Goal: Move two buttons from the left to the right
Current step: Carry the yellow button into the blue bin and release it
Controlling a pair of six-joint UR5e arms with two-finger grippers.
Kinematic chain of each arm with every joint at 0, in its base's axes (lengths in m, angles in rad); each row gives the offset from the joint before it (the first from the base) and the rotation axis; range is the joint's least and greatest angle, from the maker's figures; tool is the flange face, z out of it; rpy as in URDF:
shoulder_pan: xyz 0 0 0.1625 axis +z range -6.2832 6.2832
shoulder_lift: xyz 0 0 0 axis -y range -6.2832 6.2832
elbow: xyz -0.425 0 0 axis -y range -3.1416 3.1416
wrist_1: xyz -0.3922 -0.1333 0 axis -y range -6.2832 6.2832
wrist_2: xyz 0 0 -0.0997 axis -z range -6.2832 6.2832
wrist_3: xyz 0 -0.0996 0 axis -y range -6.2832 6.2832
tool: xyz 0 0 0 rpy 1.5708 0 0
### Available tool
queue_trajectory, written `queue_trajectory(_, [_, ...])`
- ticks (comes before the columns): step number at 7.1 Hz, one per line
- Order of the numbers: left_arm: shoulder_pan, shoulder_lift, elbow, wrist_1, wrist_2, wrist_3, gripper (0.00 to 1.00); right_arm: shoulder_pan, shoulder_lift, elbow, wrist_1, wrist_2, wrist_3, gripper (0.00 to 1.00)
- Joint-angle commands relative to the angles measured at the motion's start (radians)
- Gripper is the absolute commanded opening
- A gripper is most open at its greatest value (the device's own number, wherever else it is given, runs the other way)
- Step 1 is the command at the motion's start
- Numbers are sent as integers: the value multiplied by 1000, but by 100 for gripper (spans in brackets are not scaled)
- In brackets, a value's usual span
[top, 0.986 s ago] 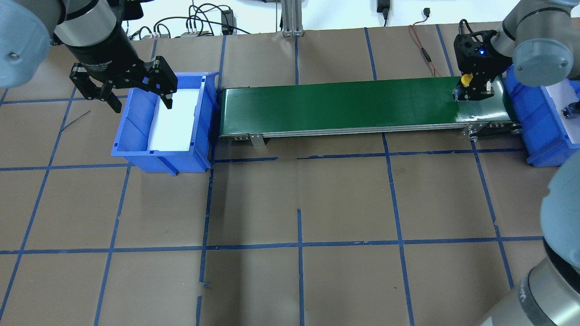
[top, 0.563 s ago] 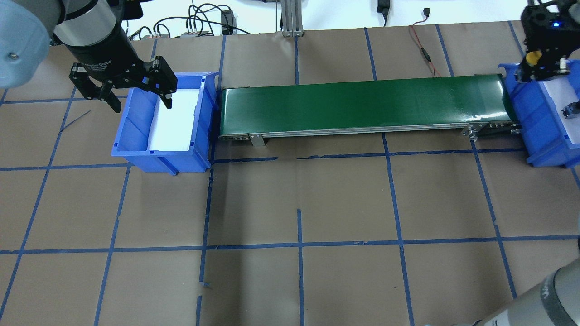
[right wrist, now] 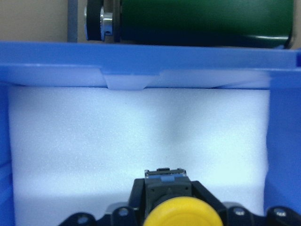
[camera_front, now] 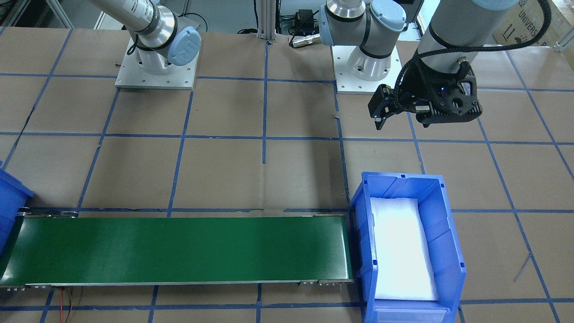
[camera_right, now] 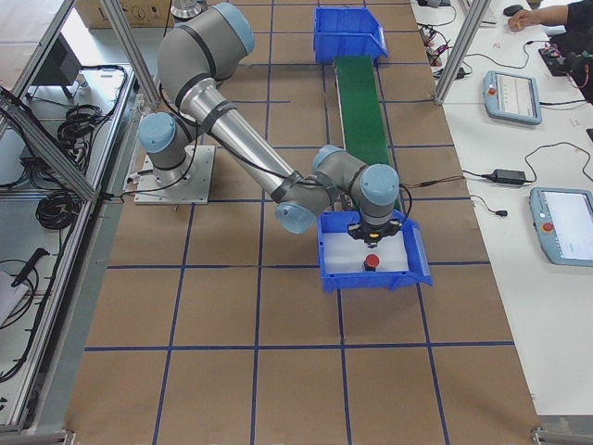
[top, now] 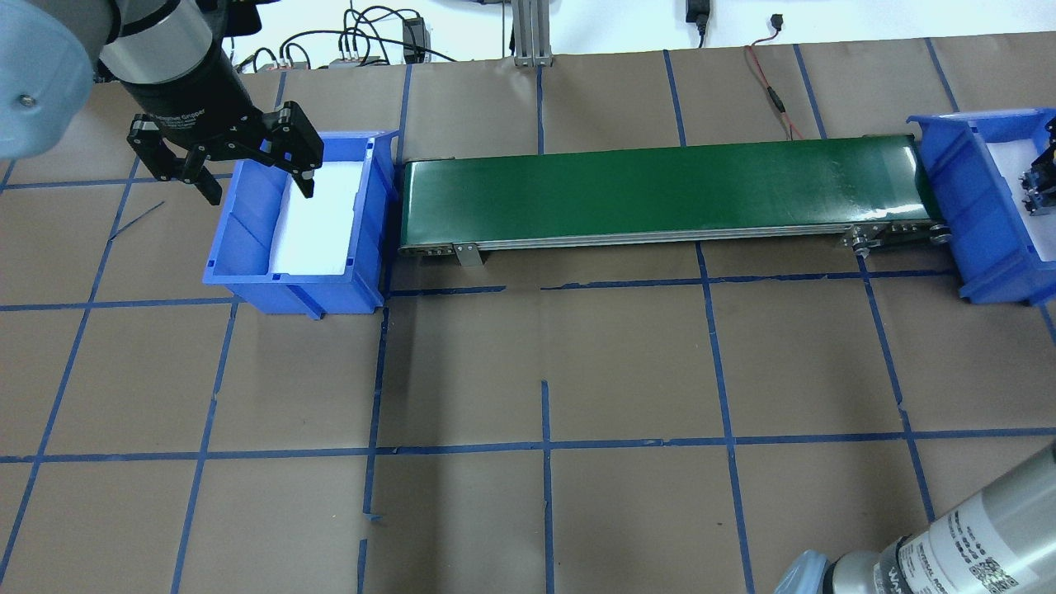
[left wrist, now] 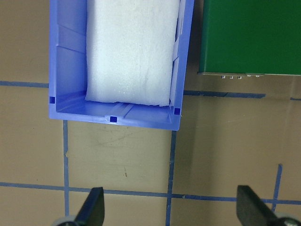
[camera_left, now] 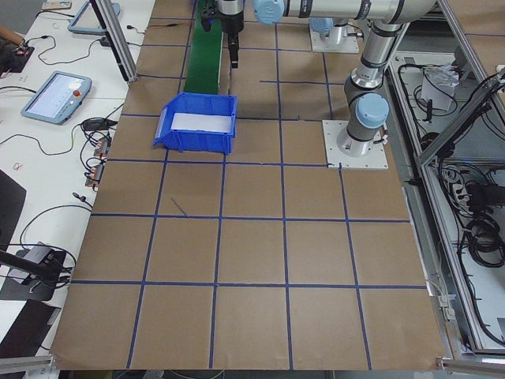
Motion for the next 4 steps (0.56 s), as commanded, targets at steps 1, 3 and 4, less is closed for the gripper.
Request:
queue_trajectory(1, [0, 0, 0, -1, 0, 0, 100, -6, 33, 19, -12, 11, -10, 12])
queue_trajectory(3, [0, 0, 0, -2, 0, 0, 100, -6, 33, 59, -24, 22, -10, 21])
queue_trajectory(4, [0, 0, 0, -2, 0, 0, 100, -6, 34, 62, -38, 37, -10, 46])
